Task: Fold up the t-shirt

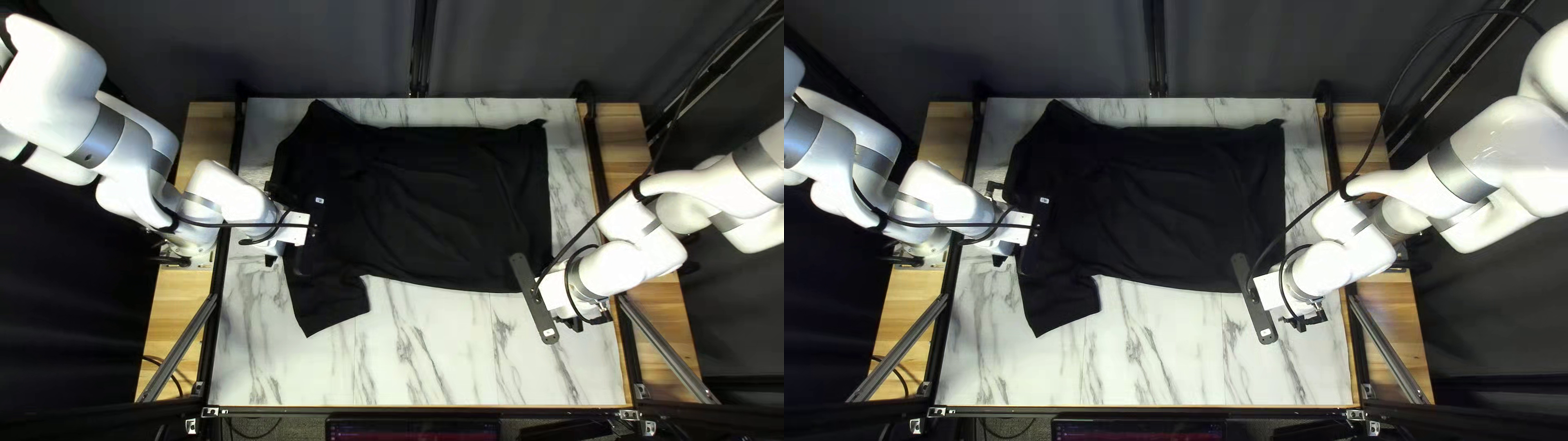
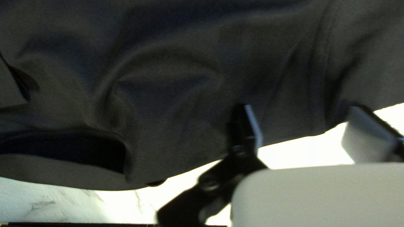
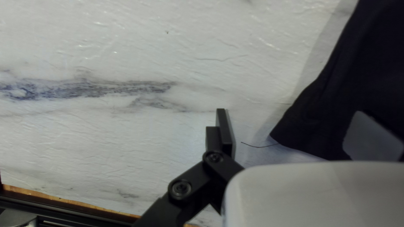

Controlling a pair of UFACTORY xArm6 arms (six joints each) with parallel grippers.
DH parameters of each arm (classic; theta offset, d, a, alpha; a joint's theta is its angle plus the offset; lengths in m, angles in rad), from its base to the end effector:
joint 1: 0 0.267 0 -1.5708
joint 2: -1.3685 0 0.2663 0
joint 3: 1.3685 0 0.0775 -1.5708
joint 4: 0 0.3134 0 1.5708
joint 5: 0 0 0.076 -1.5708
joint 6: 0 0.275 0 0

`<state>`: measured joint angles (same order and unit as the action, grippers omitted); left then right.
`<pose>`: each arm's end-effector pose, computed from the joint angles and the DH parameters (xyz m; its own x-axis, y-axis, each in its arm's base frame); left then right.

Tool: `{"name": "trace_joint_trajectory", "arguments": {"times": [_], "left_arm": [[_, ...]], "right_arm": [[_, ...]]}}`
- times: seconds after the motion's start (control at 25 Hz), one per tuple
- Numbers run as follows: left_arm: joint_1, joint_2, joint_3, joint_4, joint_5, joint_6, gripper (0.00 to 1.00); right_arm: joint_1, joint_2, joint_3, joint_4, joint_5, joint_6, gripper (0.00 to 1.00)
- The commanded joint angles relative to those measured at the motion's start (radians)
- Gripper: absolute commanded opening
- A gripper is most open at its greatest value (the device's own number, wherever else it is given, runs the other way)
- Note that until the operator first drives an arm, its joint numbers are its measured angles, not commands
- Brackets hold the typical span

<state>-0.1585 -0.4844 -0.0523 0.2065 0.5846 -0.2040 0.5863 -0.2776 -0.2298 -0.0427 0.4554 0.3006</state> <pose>0.2172 -0.0164 0.0157 0.9913 -0.1272 -0.0345 -0.1304 -0.9849 -0.1142 0.2430 0.1587 0.0256 0.9466 0.3176 0.0554 0.3178 -0.9481 0.0045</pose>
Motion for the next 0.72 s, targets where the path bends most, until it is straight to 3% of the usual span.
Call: {"name": "trace_joint_trajectory", "arguments": {"times": [0.04,0.2,0.44,0.72], "left_arm": [[0.0,0.002,0.002,-0.001,-0.004,0.002,0.03],[-0.018,-0.001,-0.007,-0.001,0.011,-0.013,0.02],[-0.152,-0.075,-0.079,-0.005,0.182,-0.137,0.0],[-0.298,-0.05,-0.191,0.013,0.312,-0.304,0.0]], "right_arm": [[0.001,-0.003,0.001,0.0,0.002,0.001,1.0],[0.004,-0.011,0.003,-0.001,0.006,0.006,1.0],[0.005,-0.02,0.005,-0.003,0.013,0.011,1.0],[0.009,-0.028,0.008,-0.008,0.02,0.017,1.0]]}}
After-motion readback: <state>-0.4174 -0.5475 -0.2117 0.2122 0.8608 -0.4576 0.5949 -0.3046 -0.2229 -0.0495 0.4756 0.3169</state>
